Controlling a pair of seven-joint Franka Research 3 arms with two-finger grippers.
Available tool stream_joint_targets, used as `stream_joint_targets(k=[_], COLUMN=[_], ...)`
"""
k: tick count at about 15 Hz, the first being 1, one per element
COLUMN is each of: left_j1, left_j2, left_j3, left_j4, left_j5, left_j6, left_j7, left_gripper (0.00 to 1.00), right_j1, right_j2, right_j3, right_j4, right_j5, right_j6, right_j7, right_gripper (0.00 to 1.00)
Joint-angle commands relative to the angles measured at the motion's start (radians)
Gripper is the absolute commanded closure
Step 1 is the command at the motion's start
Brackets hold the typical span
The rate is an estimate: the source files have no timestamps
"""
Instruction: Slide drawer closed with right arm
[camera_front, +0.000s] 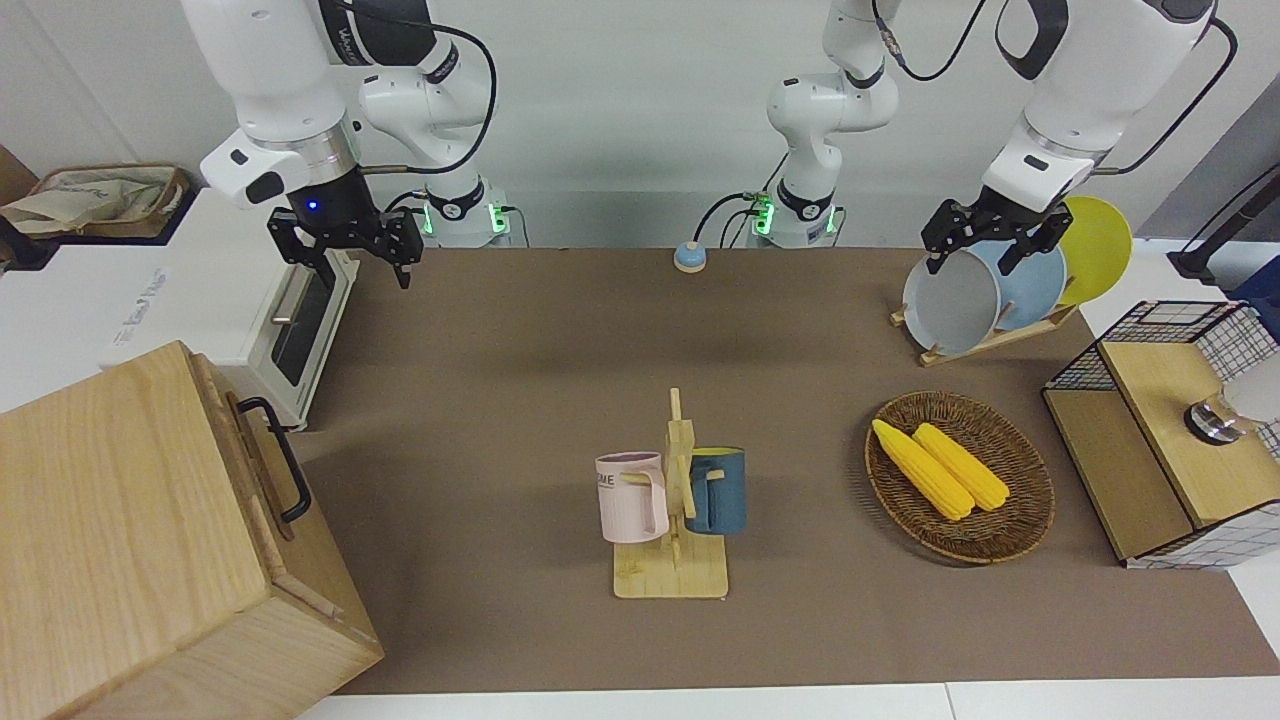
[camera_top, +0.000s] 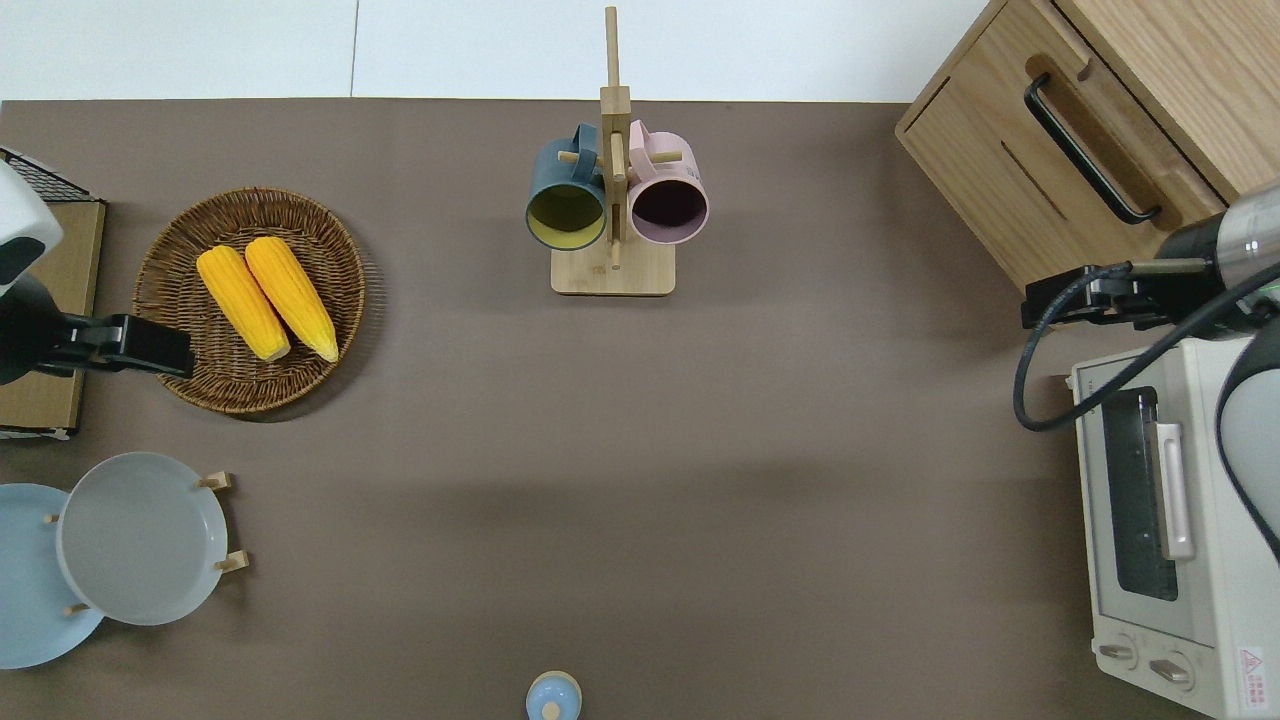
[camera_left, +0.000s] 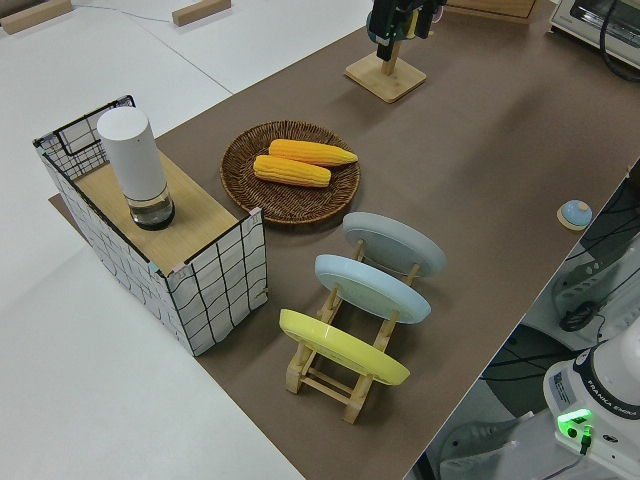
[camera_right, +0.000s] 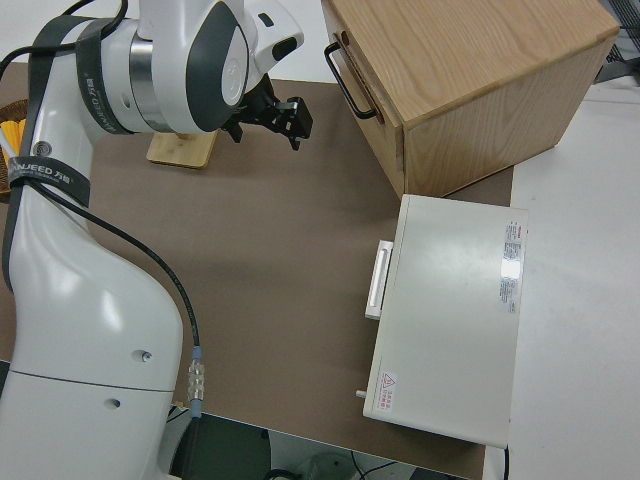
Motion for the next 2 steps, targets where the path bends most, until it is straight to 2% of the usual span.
stream_joint_targets(k=[1, 2], left_j1=[-0.007, -0.007], left_j2=[-0.004, -0.004], left_j3=[0.000, 0.000], left_j4=[0.009, 0.010], left_j5=[0.018, 0.018], left_j6=[-0.018, -0.018], left_j7=[-0.010, -0.010], left_gripper=[0.01, 0.01], right_j1=[0.000, 0.003], right_j2=[0.008, 0.008], right_j3=[0.006, 0.006], right_j4=[0.004, 0.009], right_j5=[-0.009, -0.023], right_j6=[0.015, 0.015], right_j7=[-0.029, -0.020], right_gripper=[0.017, 0.017])
